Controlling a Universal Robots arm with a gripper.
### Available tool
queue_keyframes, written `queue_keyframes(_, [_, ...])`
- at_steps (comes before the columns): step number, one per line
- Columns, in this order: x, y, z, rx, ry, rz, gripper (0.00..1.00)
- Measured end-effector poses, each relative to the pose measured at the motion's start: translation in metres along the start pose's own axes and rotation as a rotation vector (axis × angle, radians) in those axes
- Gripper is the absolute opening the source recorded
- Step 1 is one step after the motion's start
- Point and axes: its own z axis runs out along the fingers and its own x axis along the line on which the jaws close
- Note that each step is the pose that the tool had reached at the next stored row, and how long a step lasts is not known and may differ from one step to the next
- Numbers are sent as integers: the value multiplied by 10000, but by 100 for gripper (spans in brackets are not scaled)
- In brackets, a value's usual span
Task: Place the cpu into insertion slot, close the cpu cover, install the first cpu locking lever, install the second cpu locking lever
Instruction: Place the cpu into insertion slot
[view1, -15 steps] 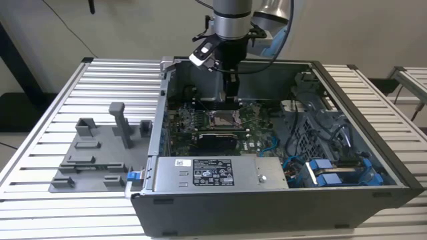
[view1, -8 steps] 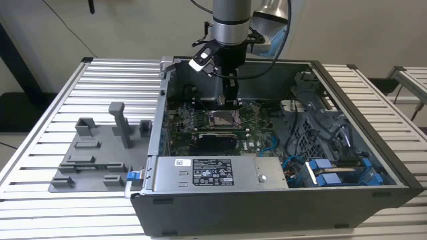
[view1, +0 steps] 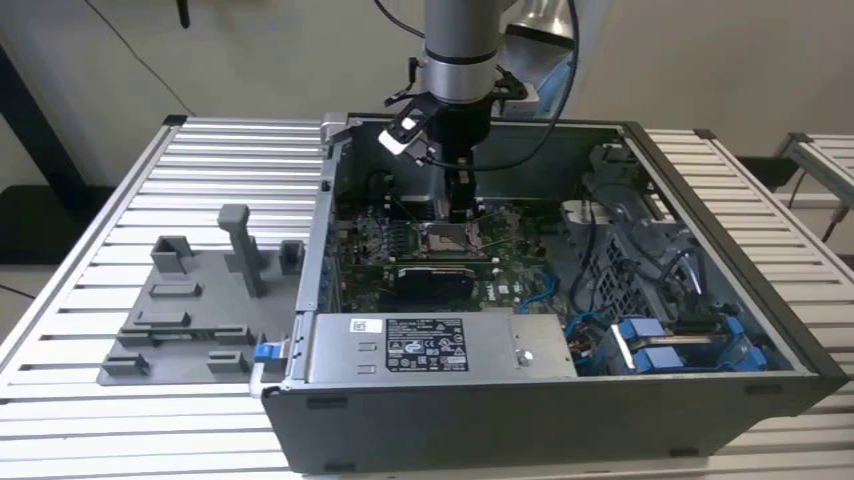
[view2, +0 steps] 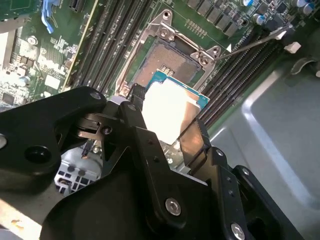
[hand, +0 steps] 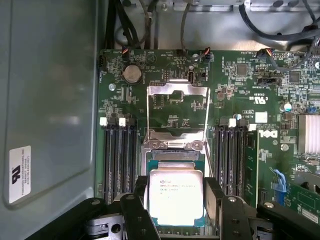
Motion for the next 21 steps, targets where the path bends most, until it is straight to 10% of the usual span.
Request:
queue_keyframes(7, [2,-2,26,-3,-1,1,54])
queue_keyframes(21, [53,-40,278,-23,-5,29,54])
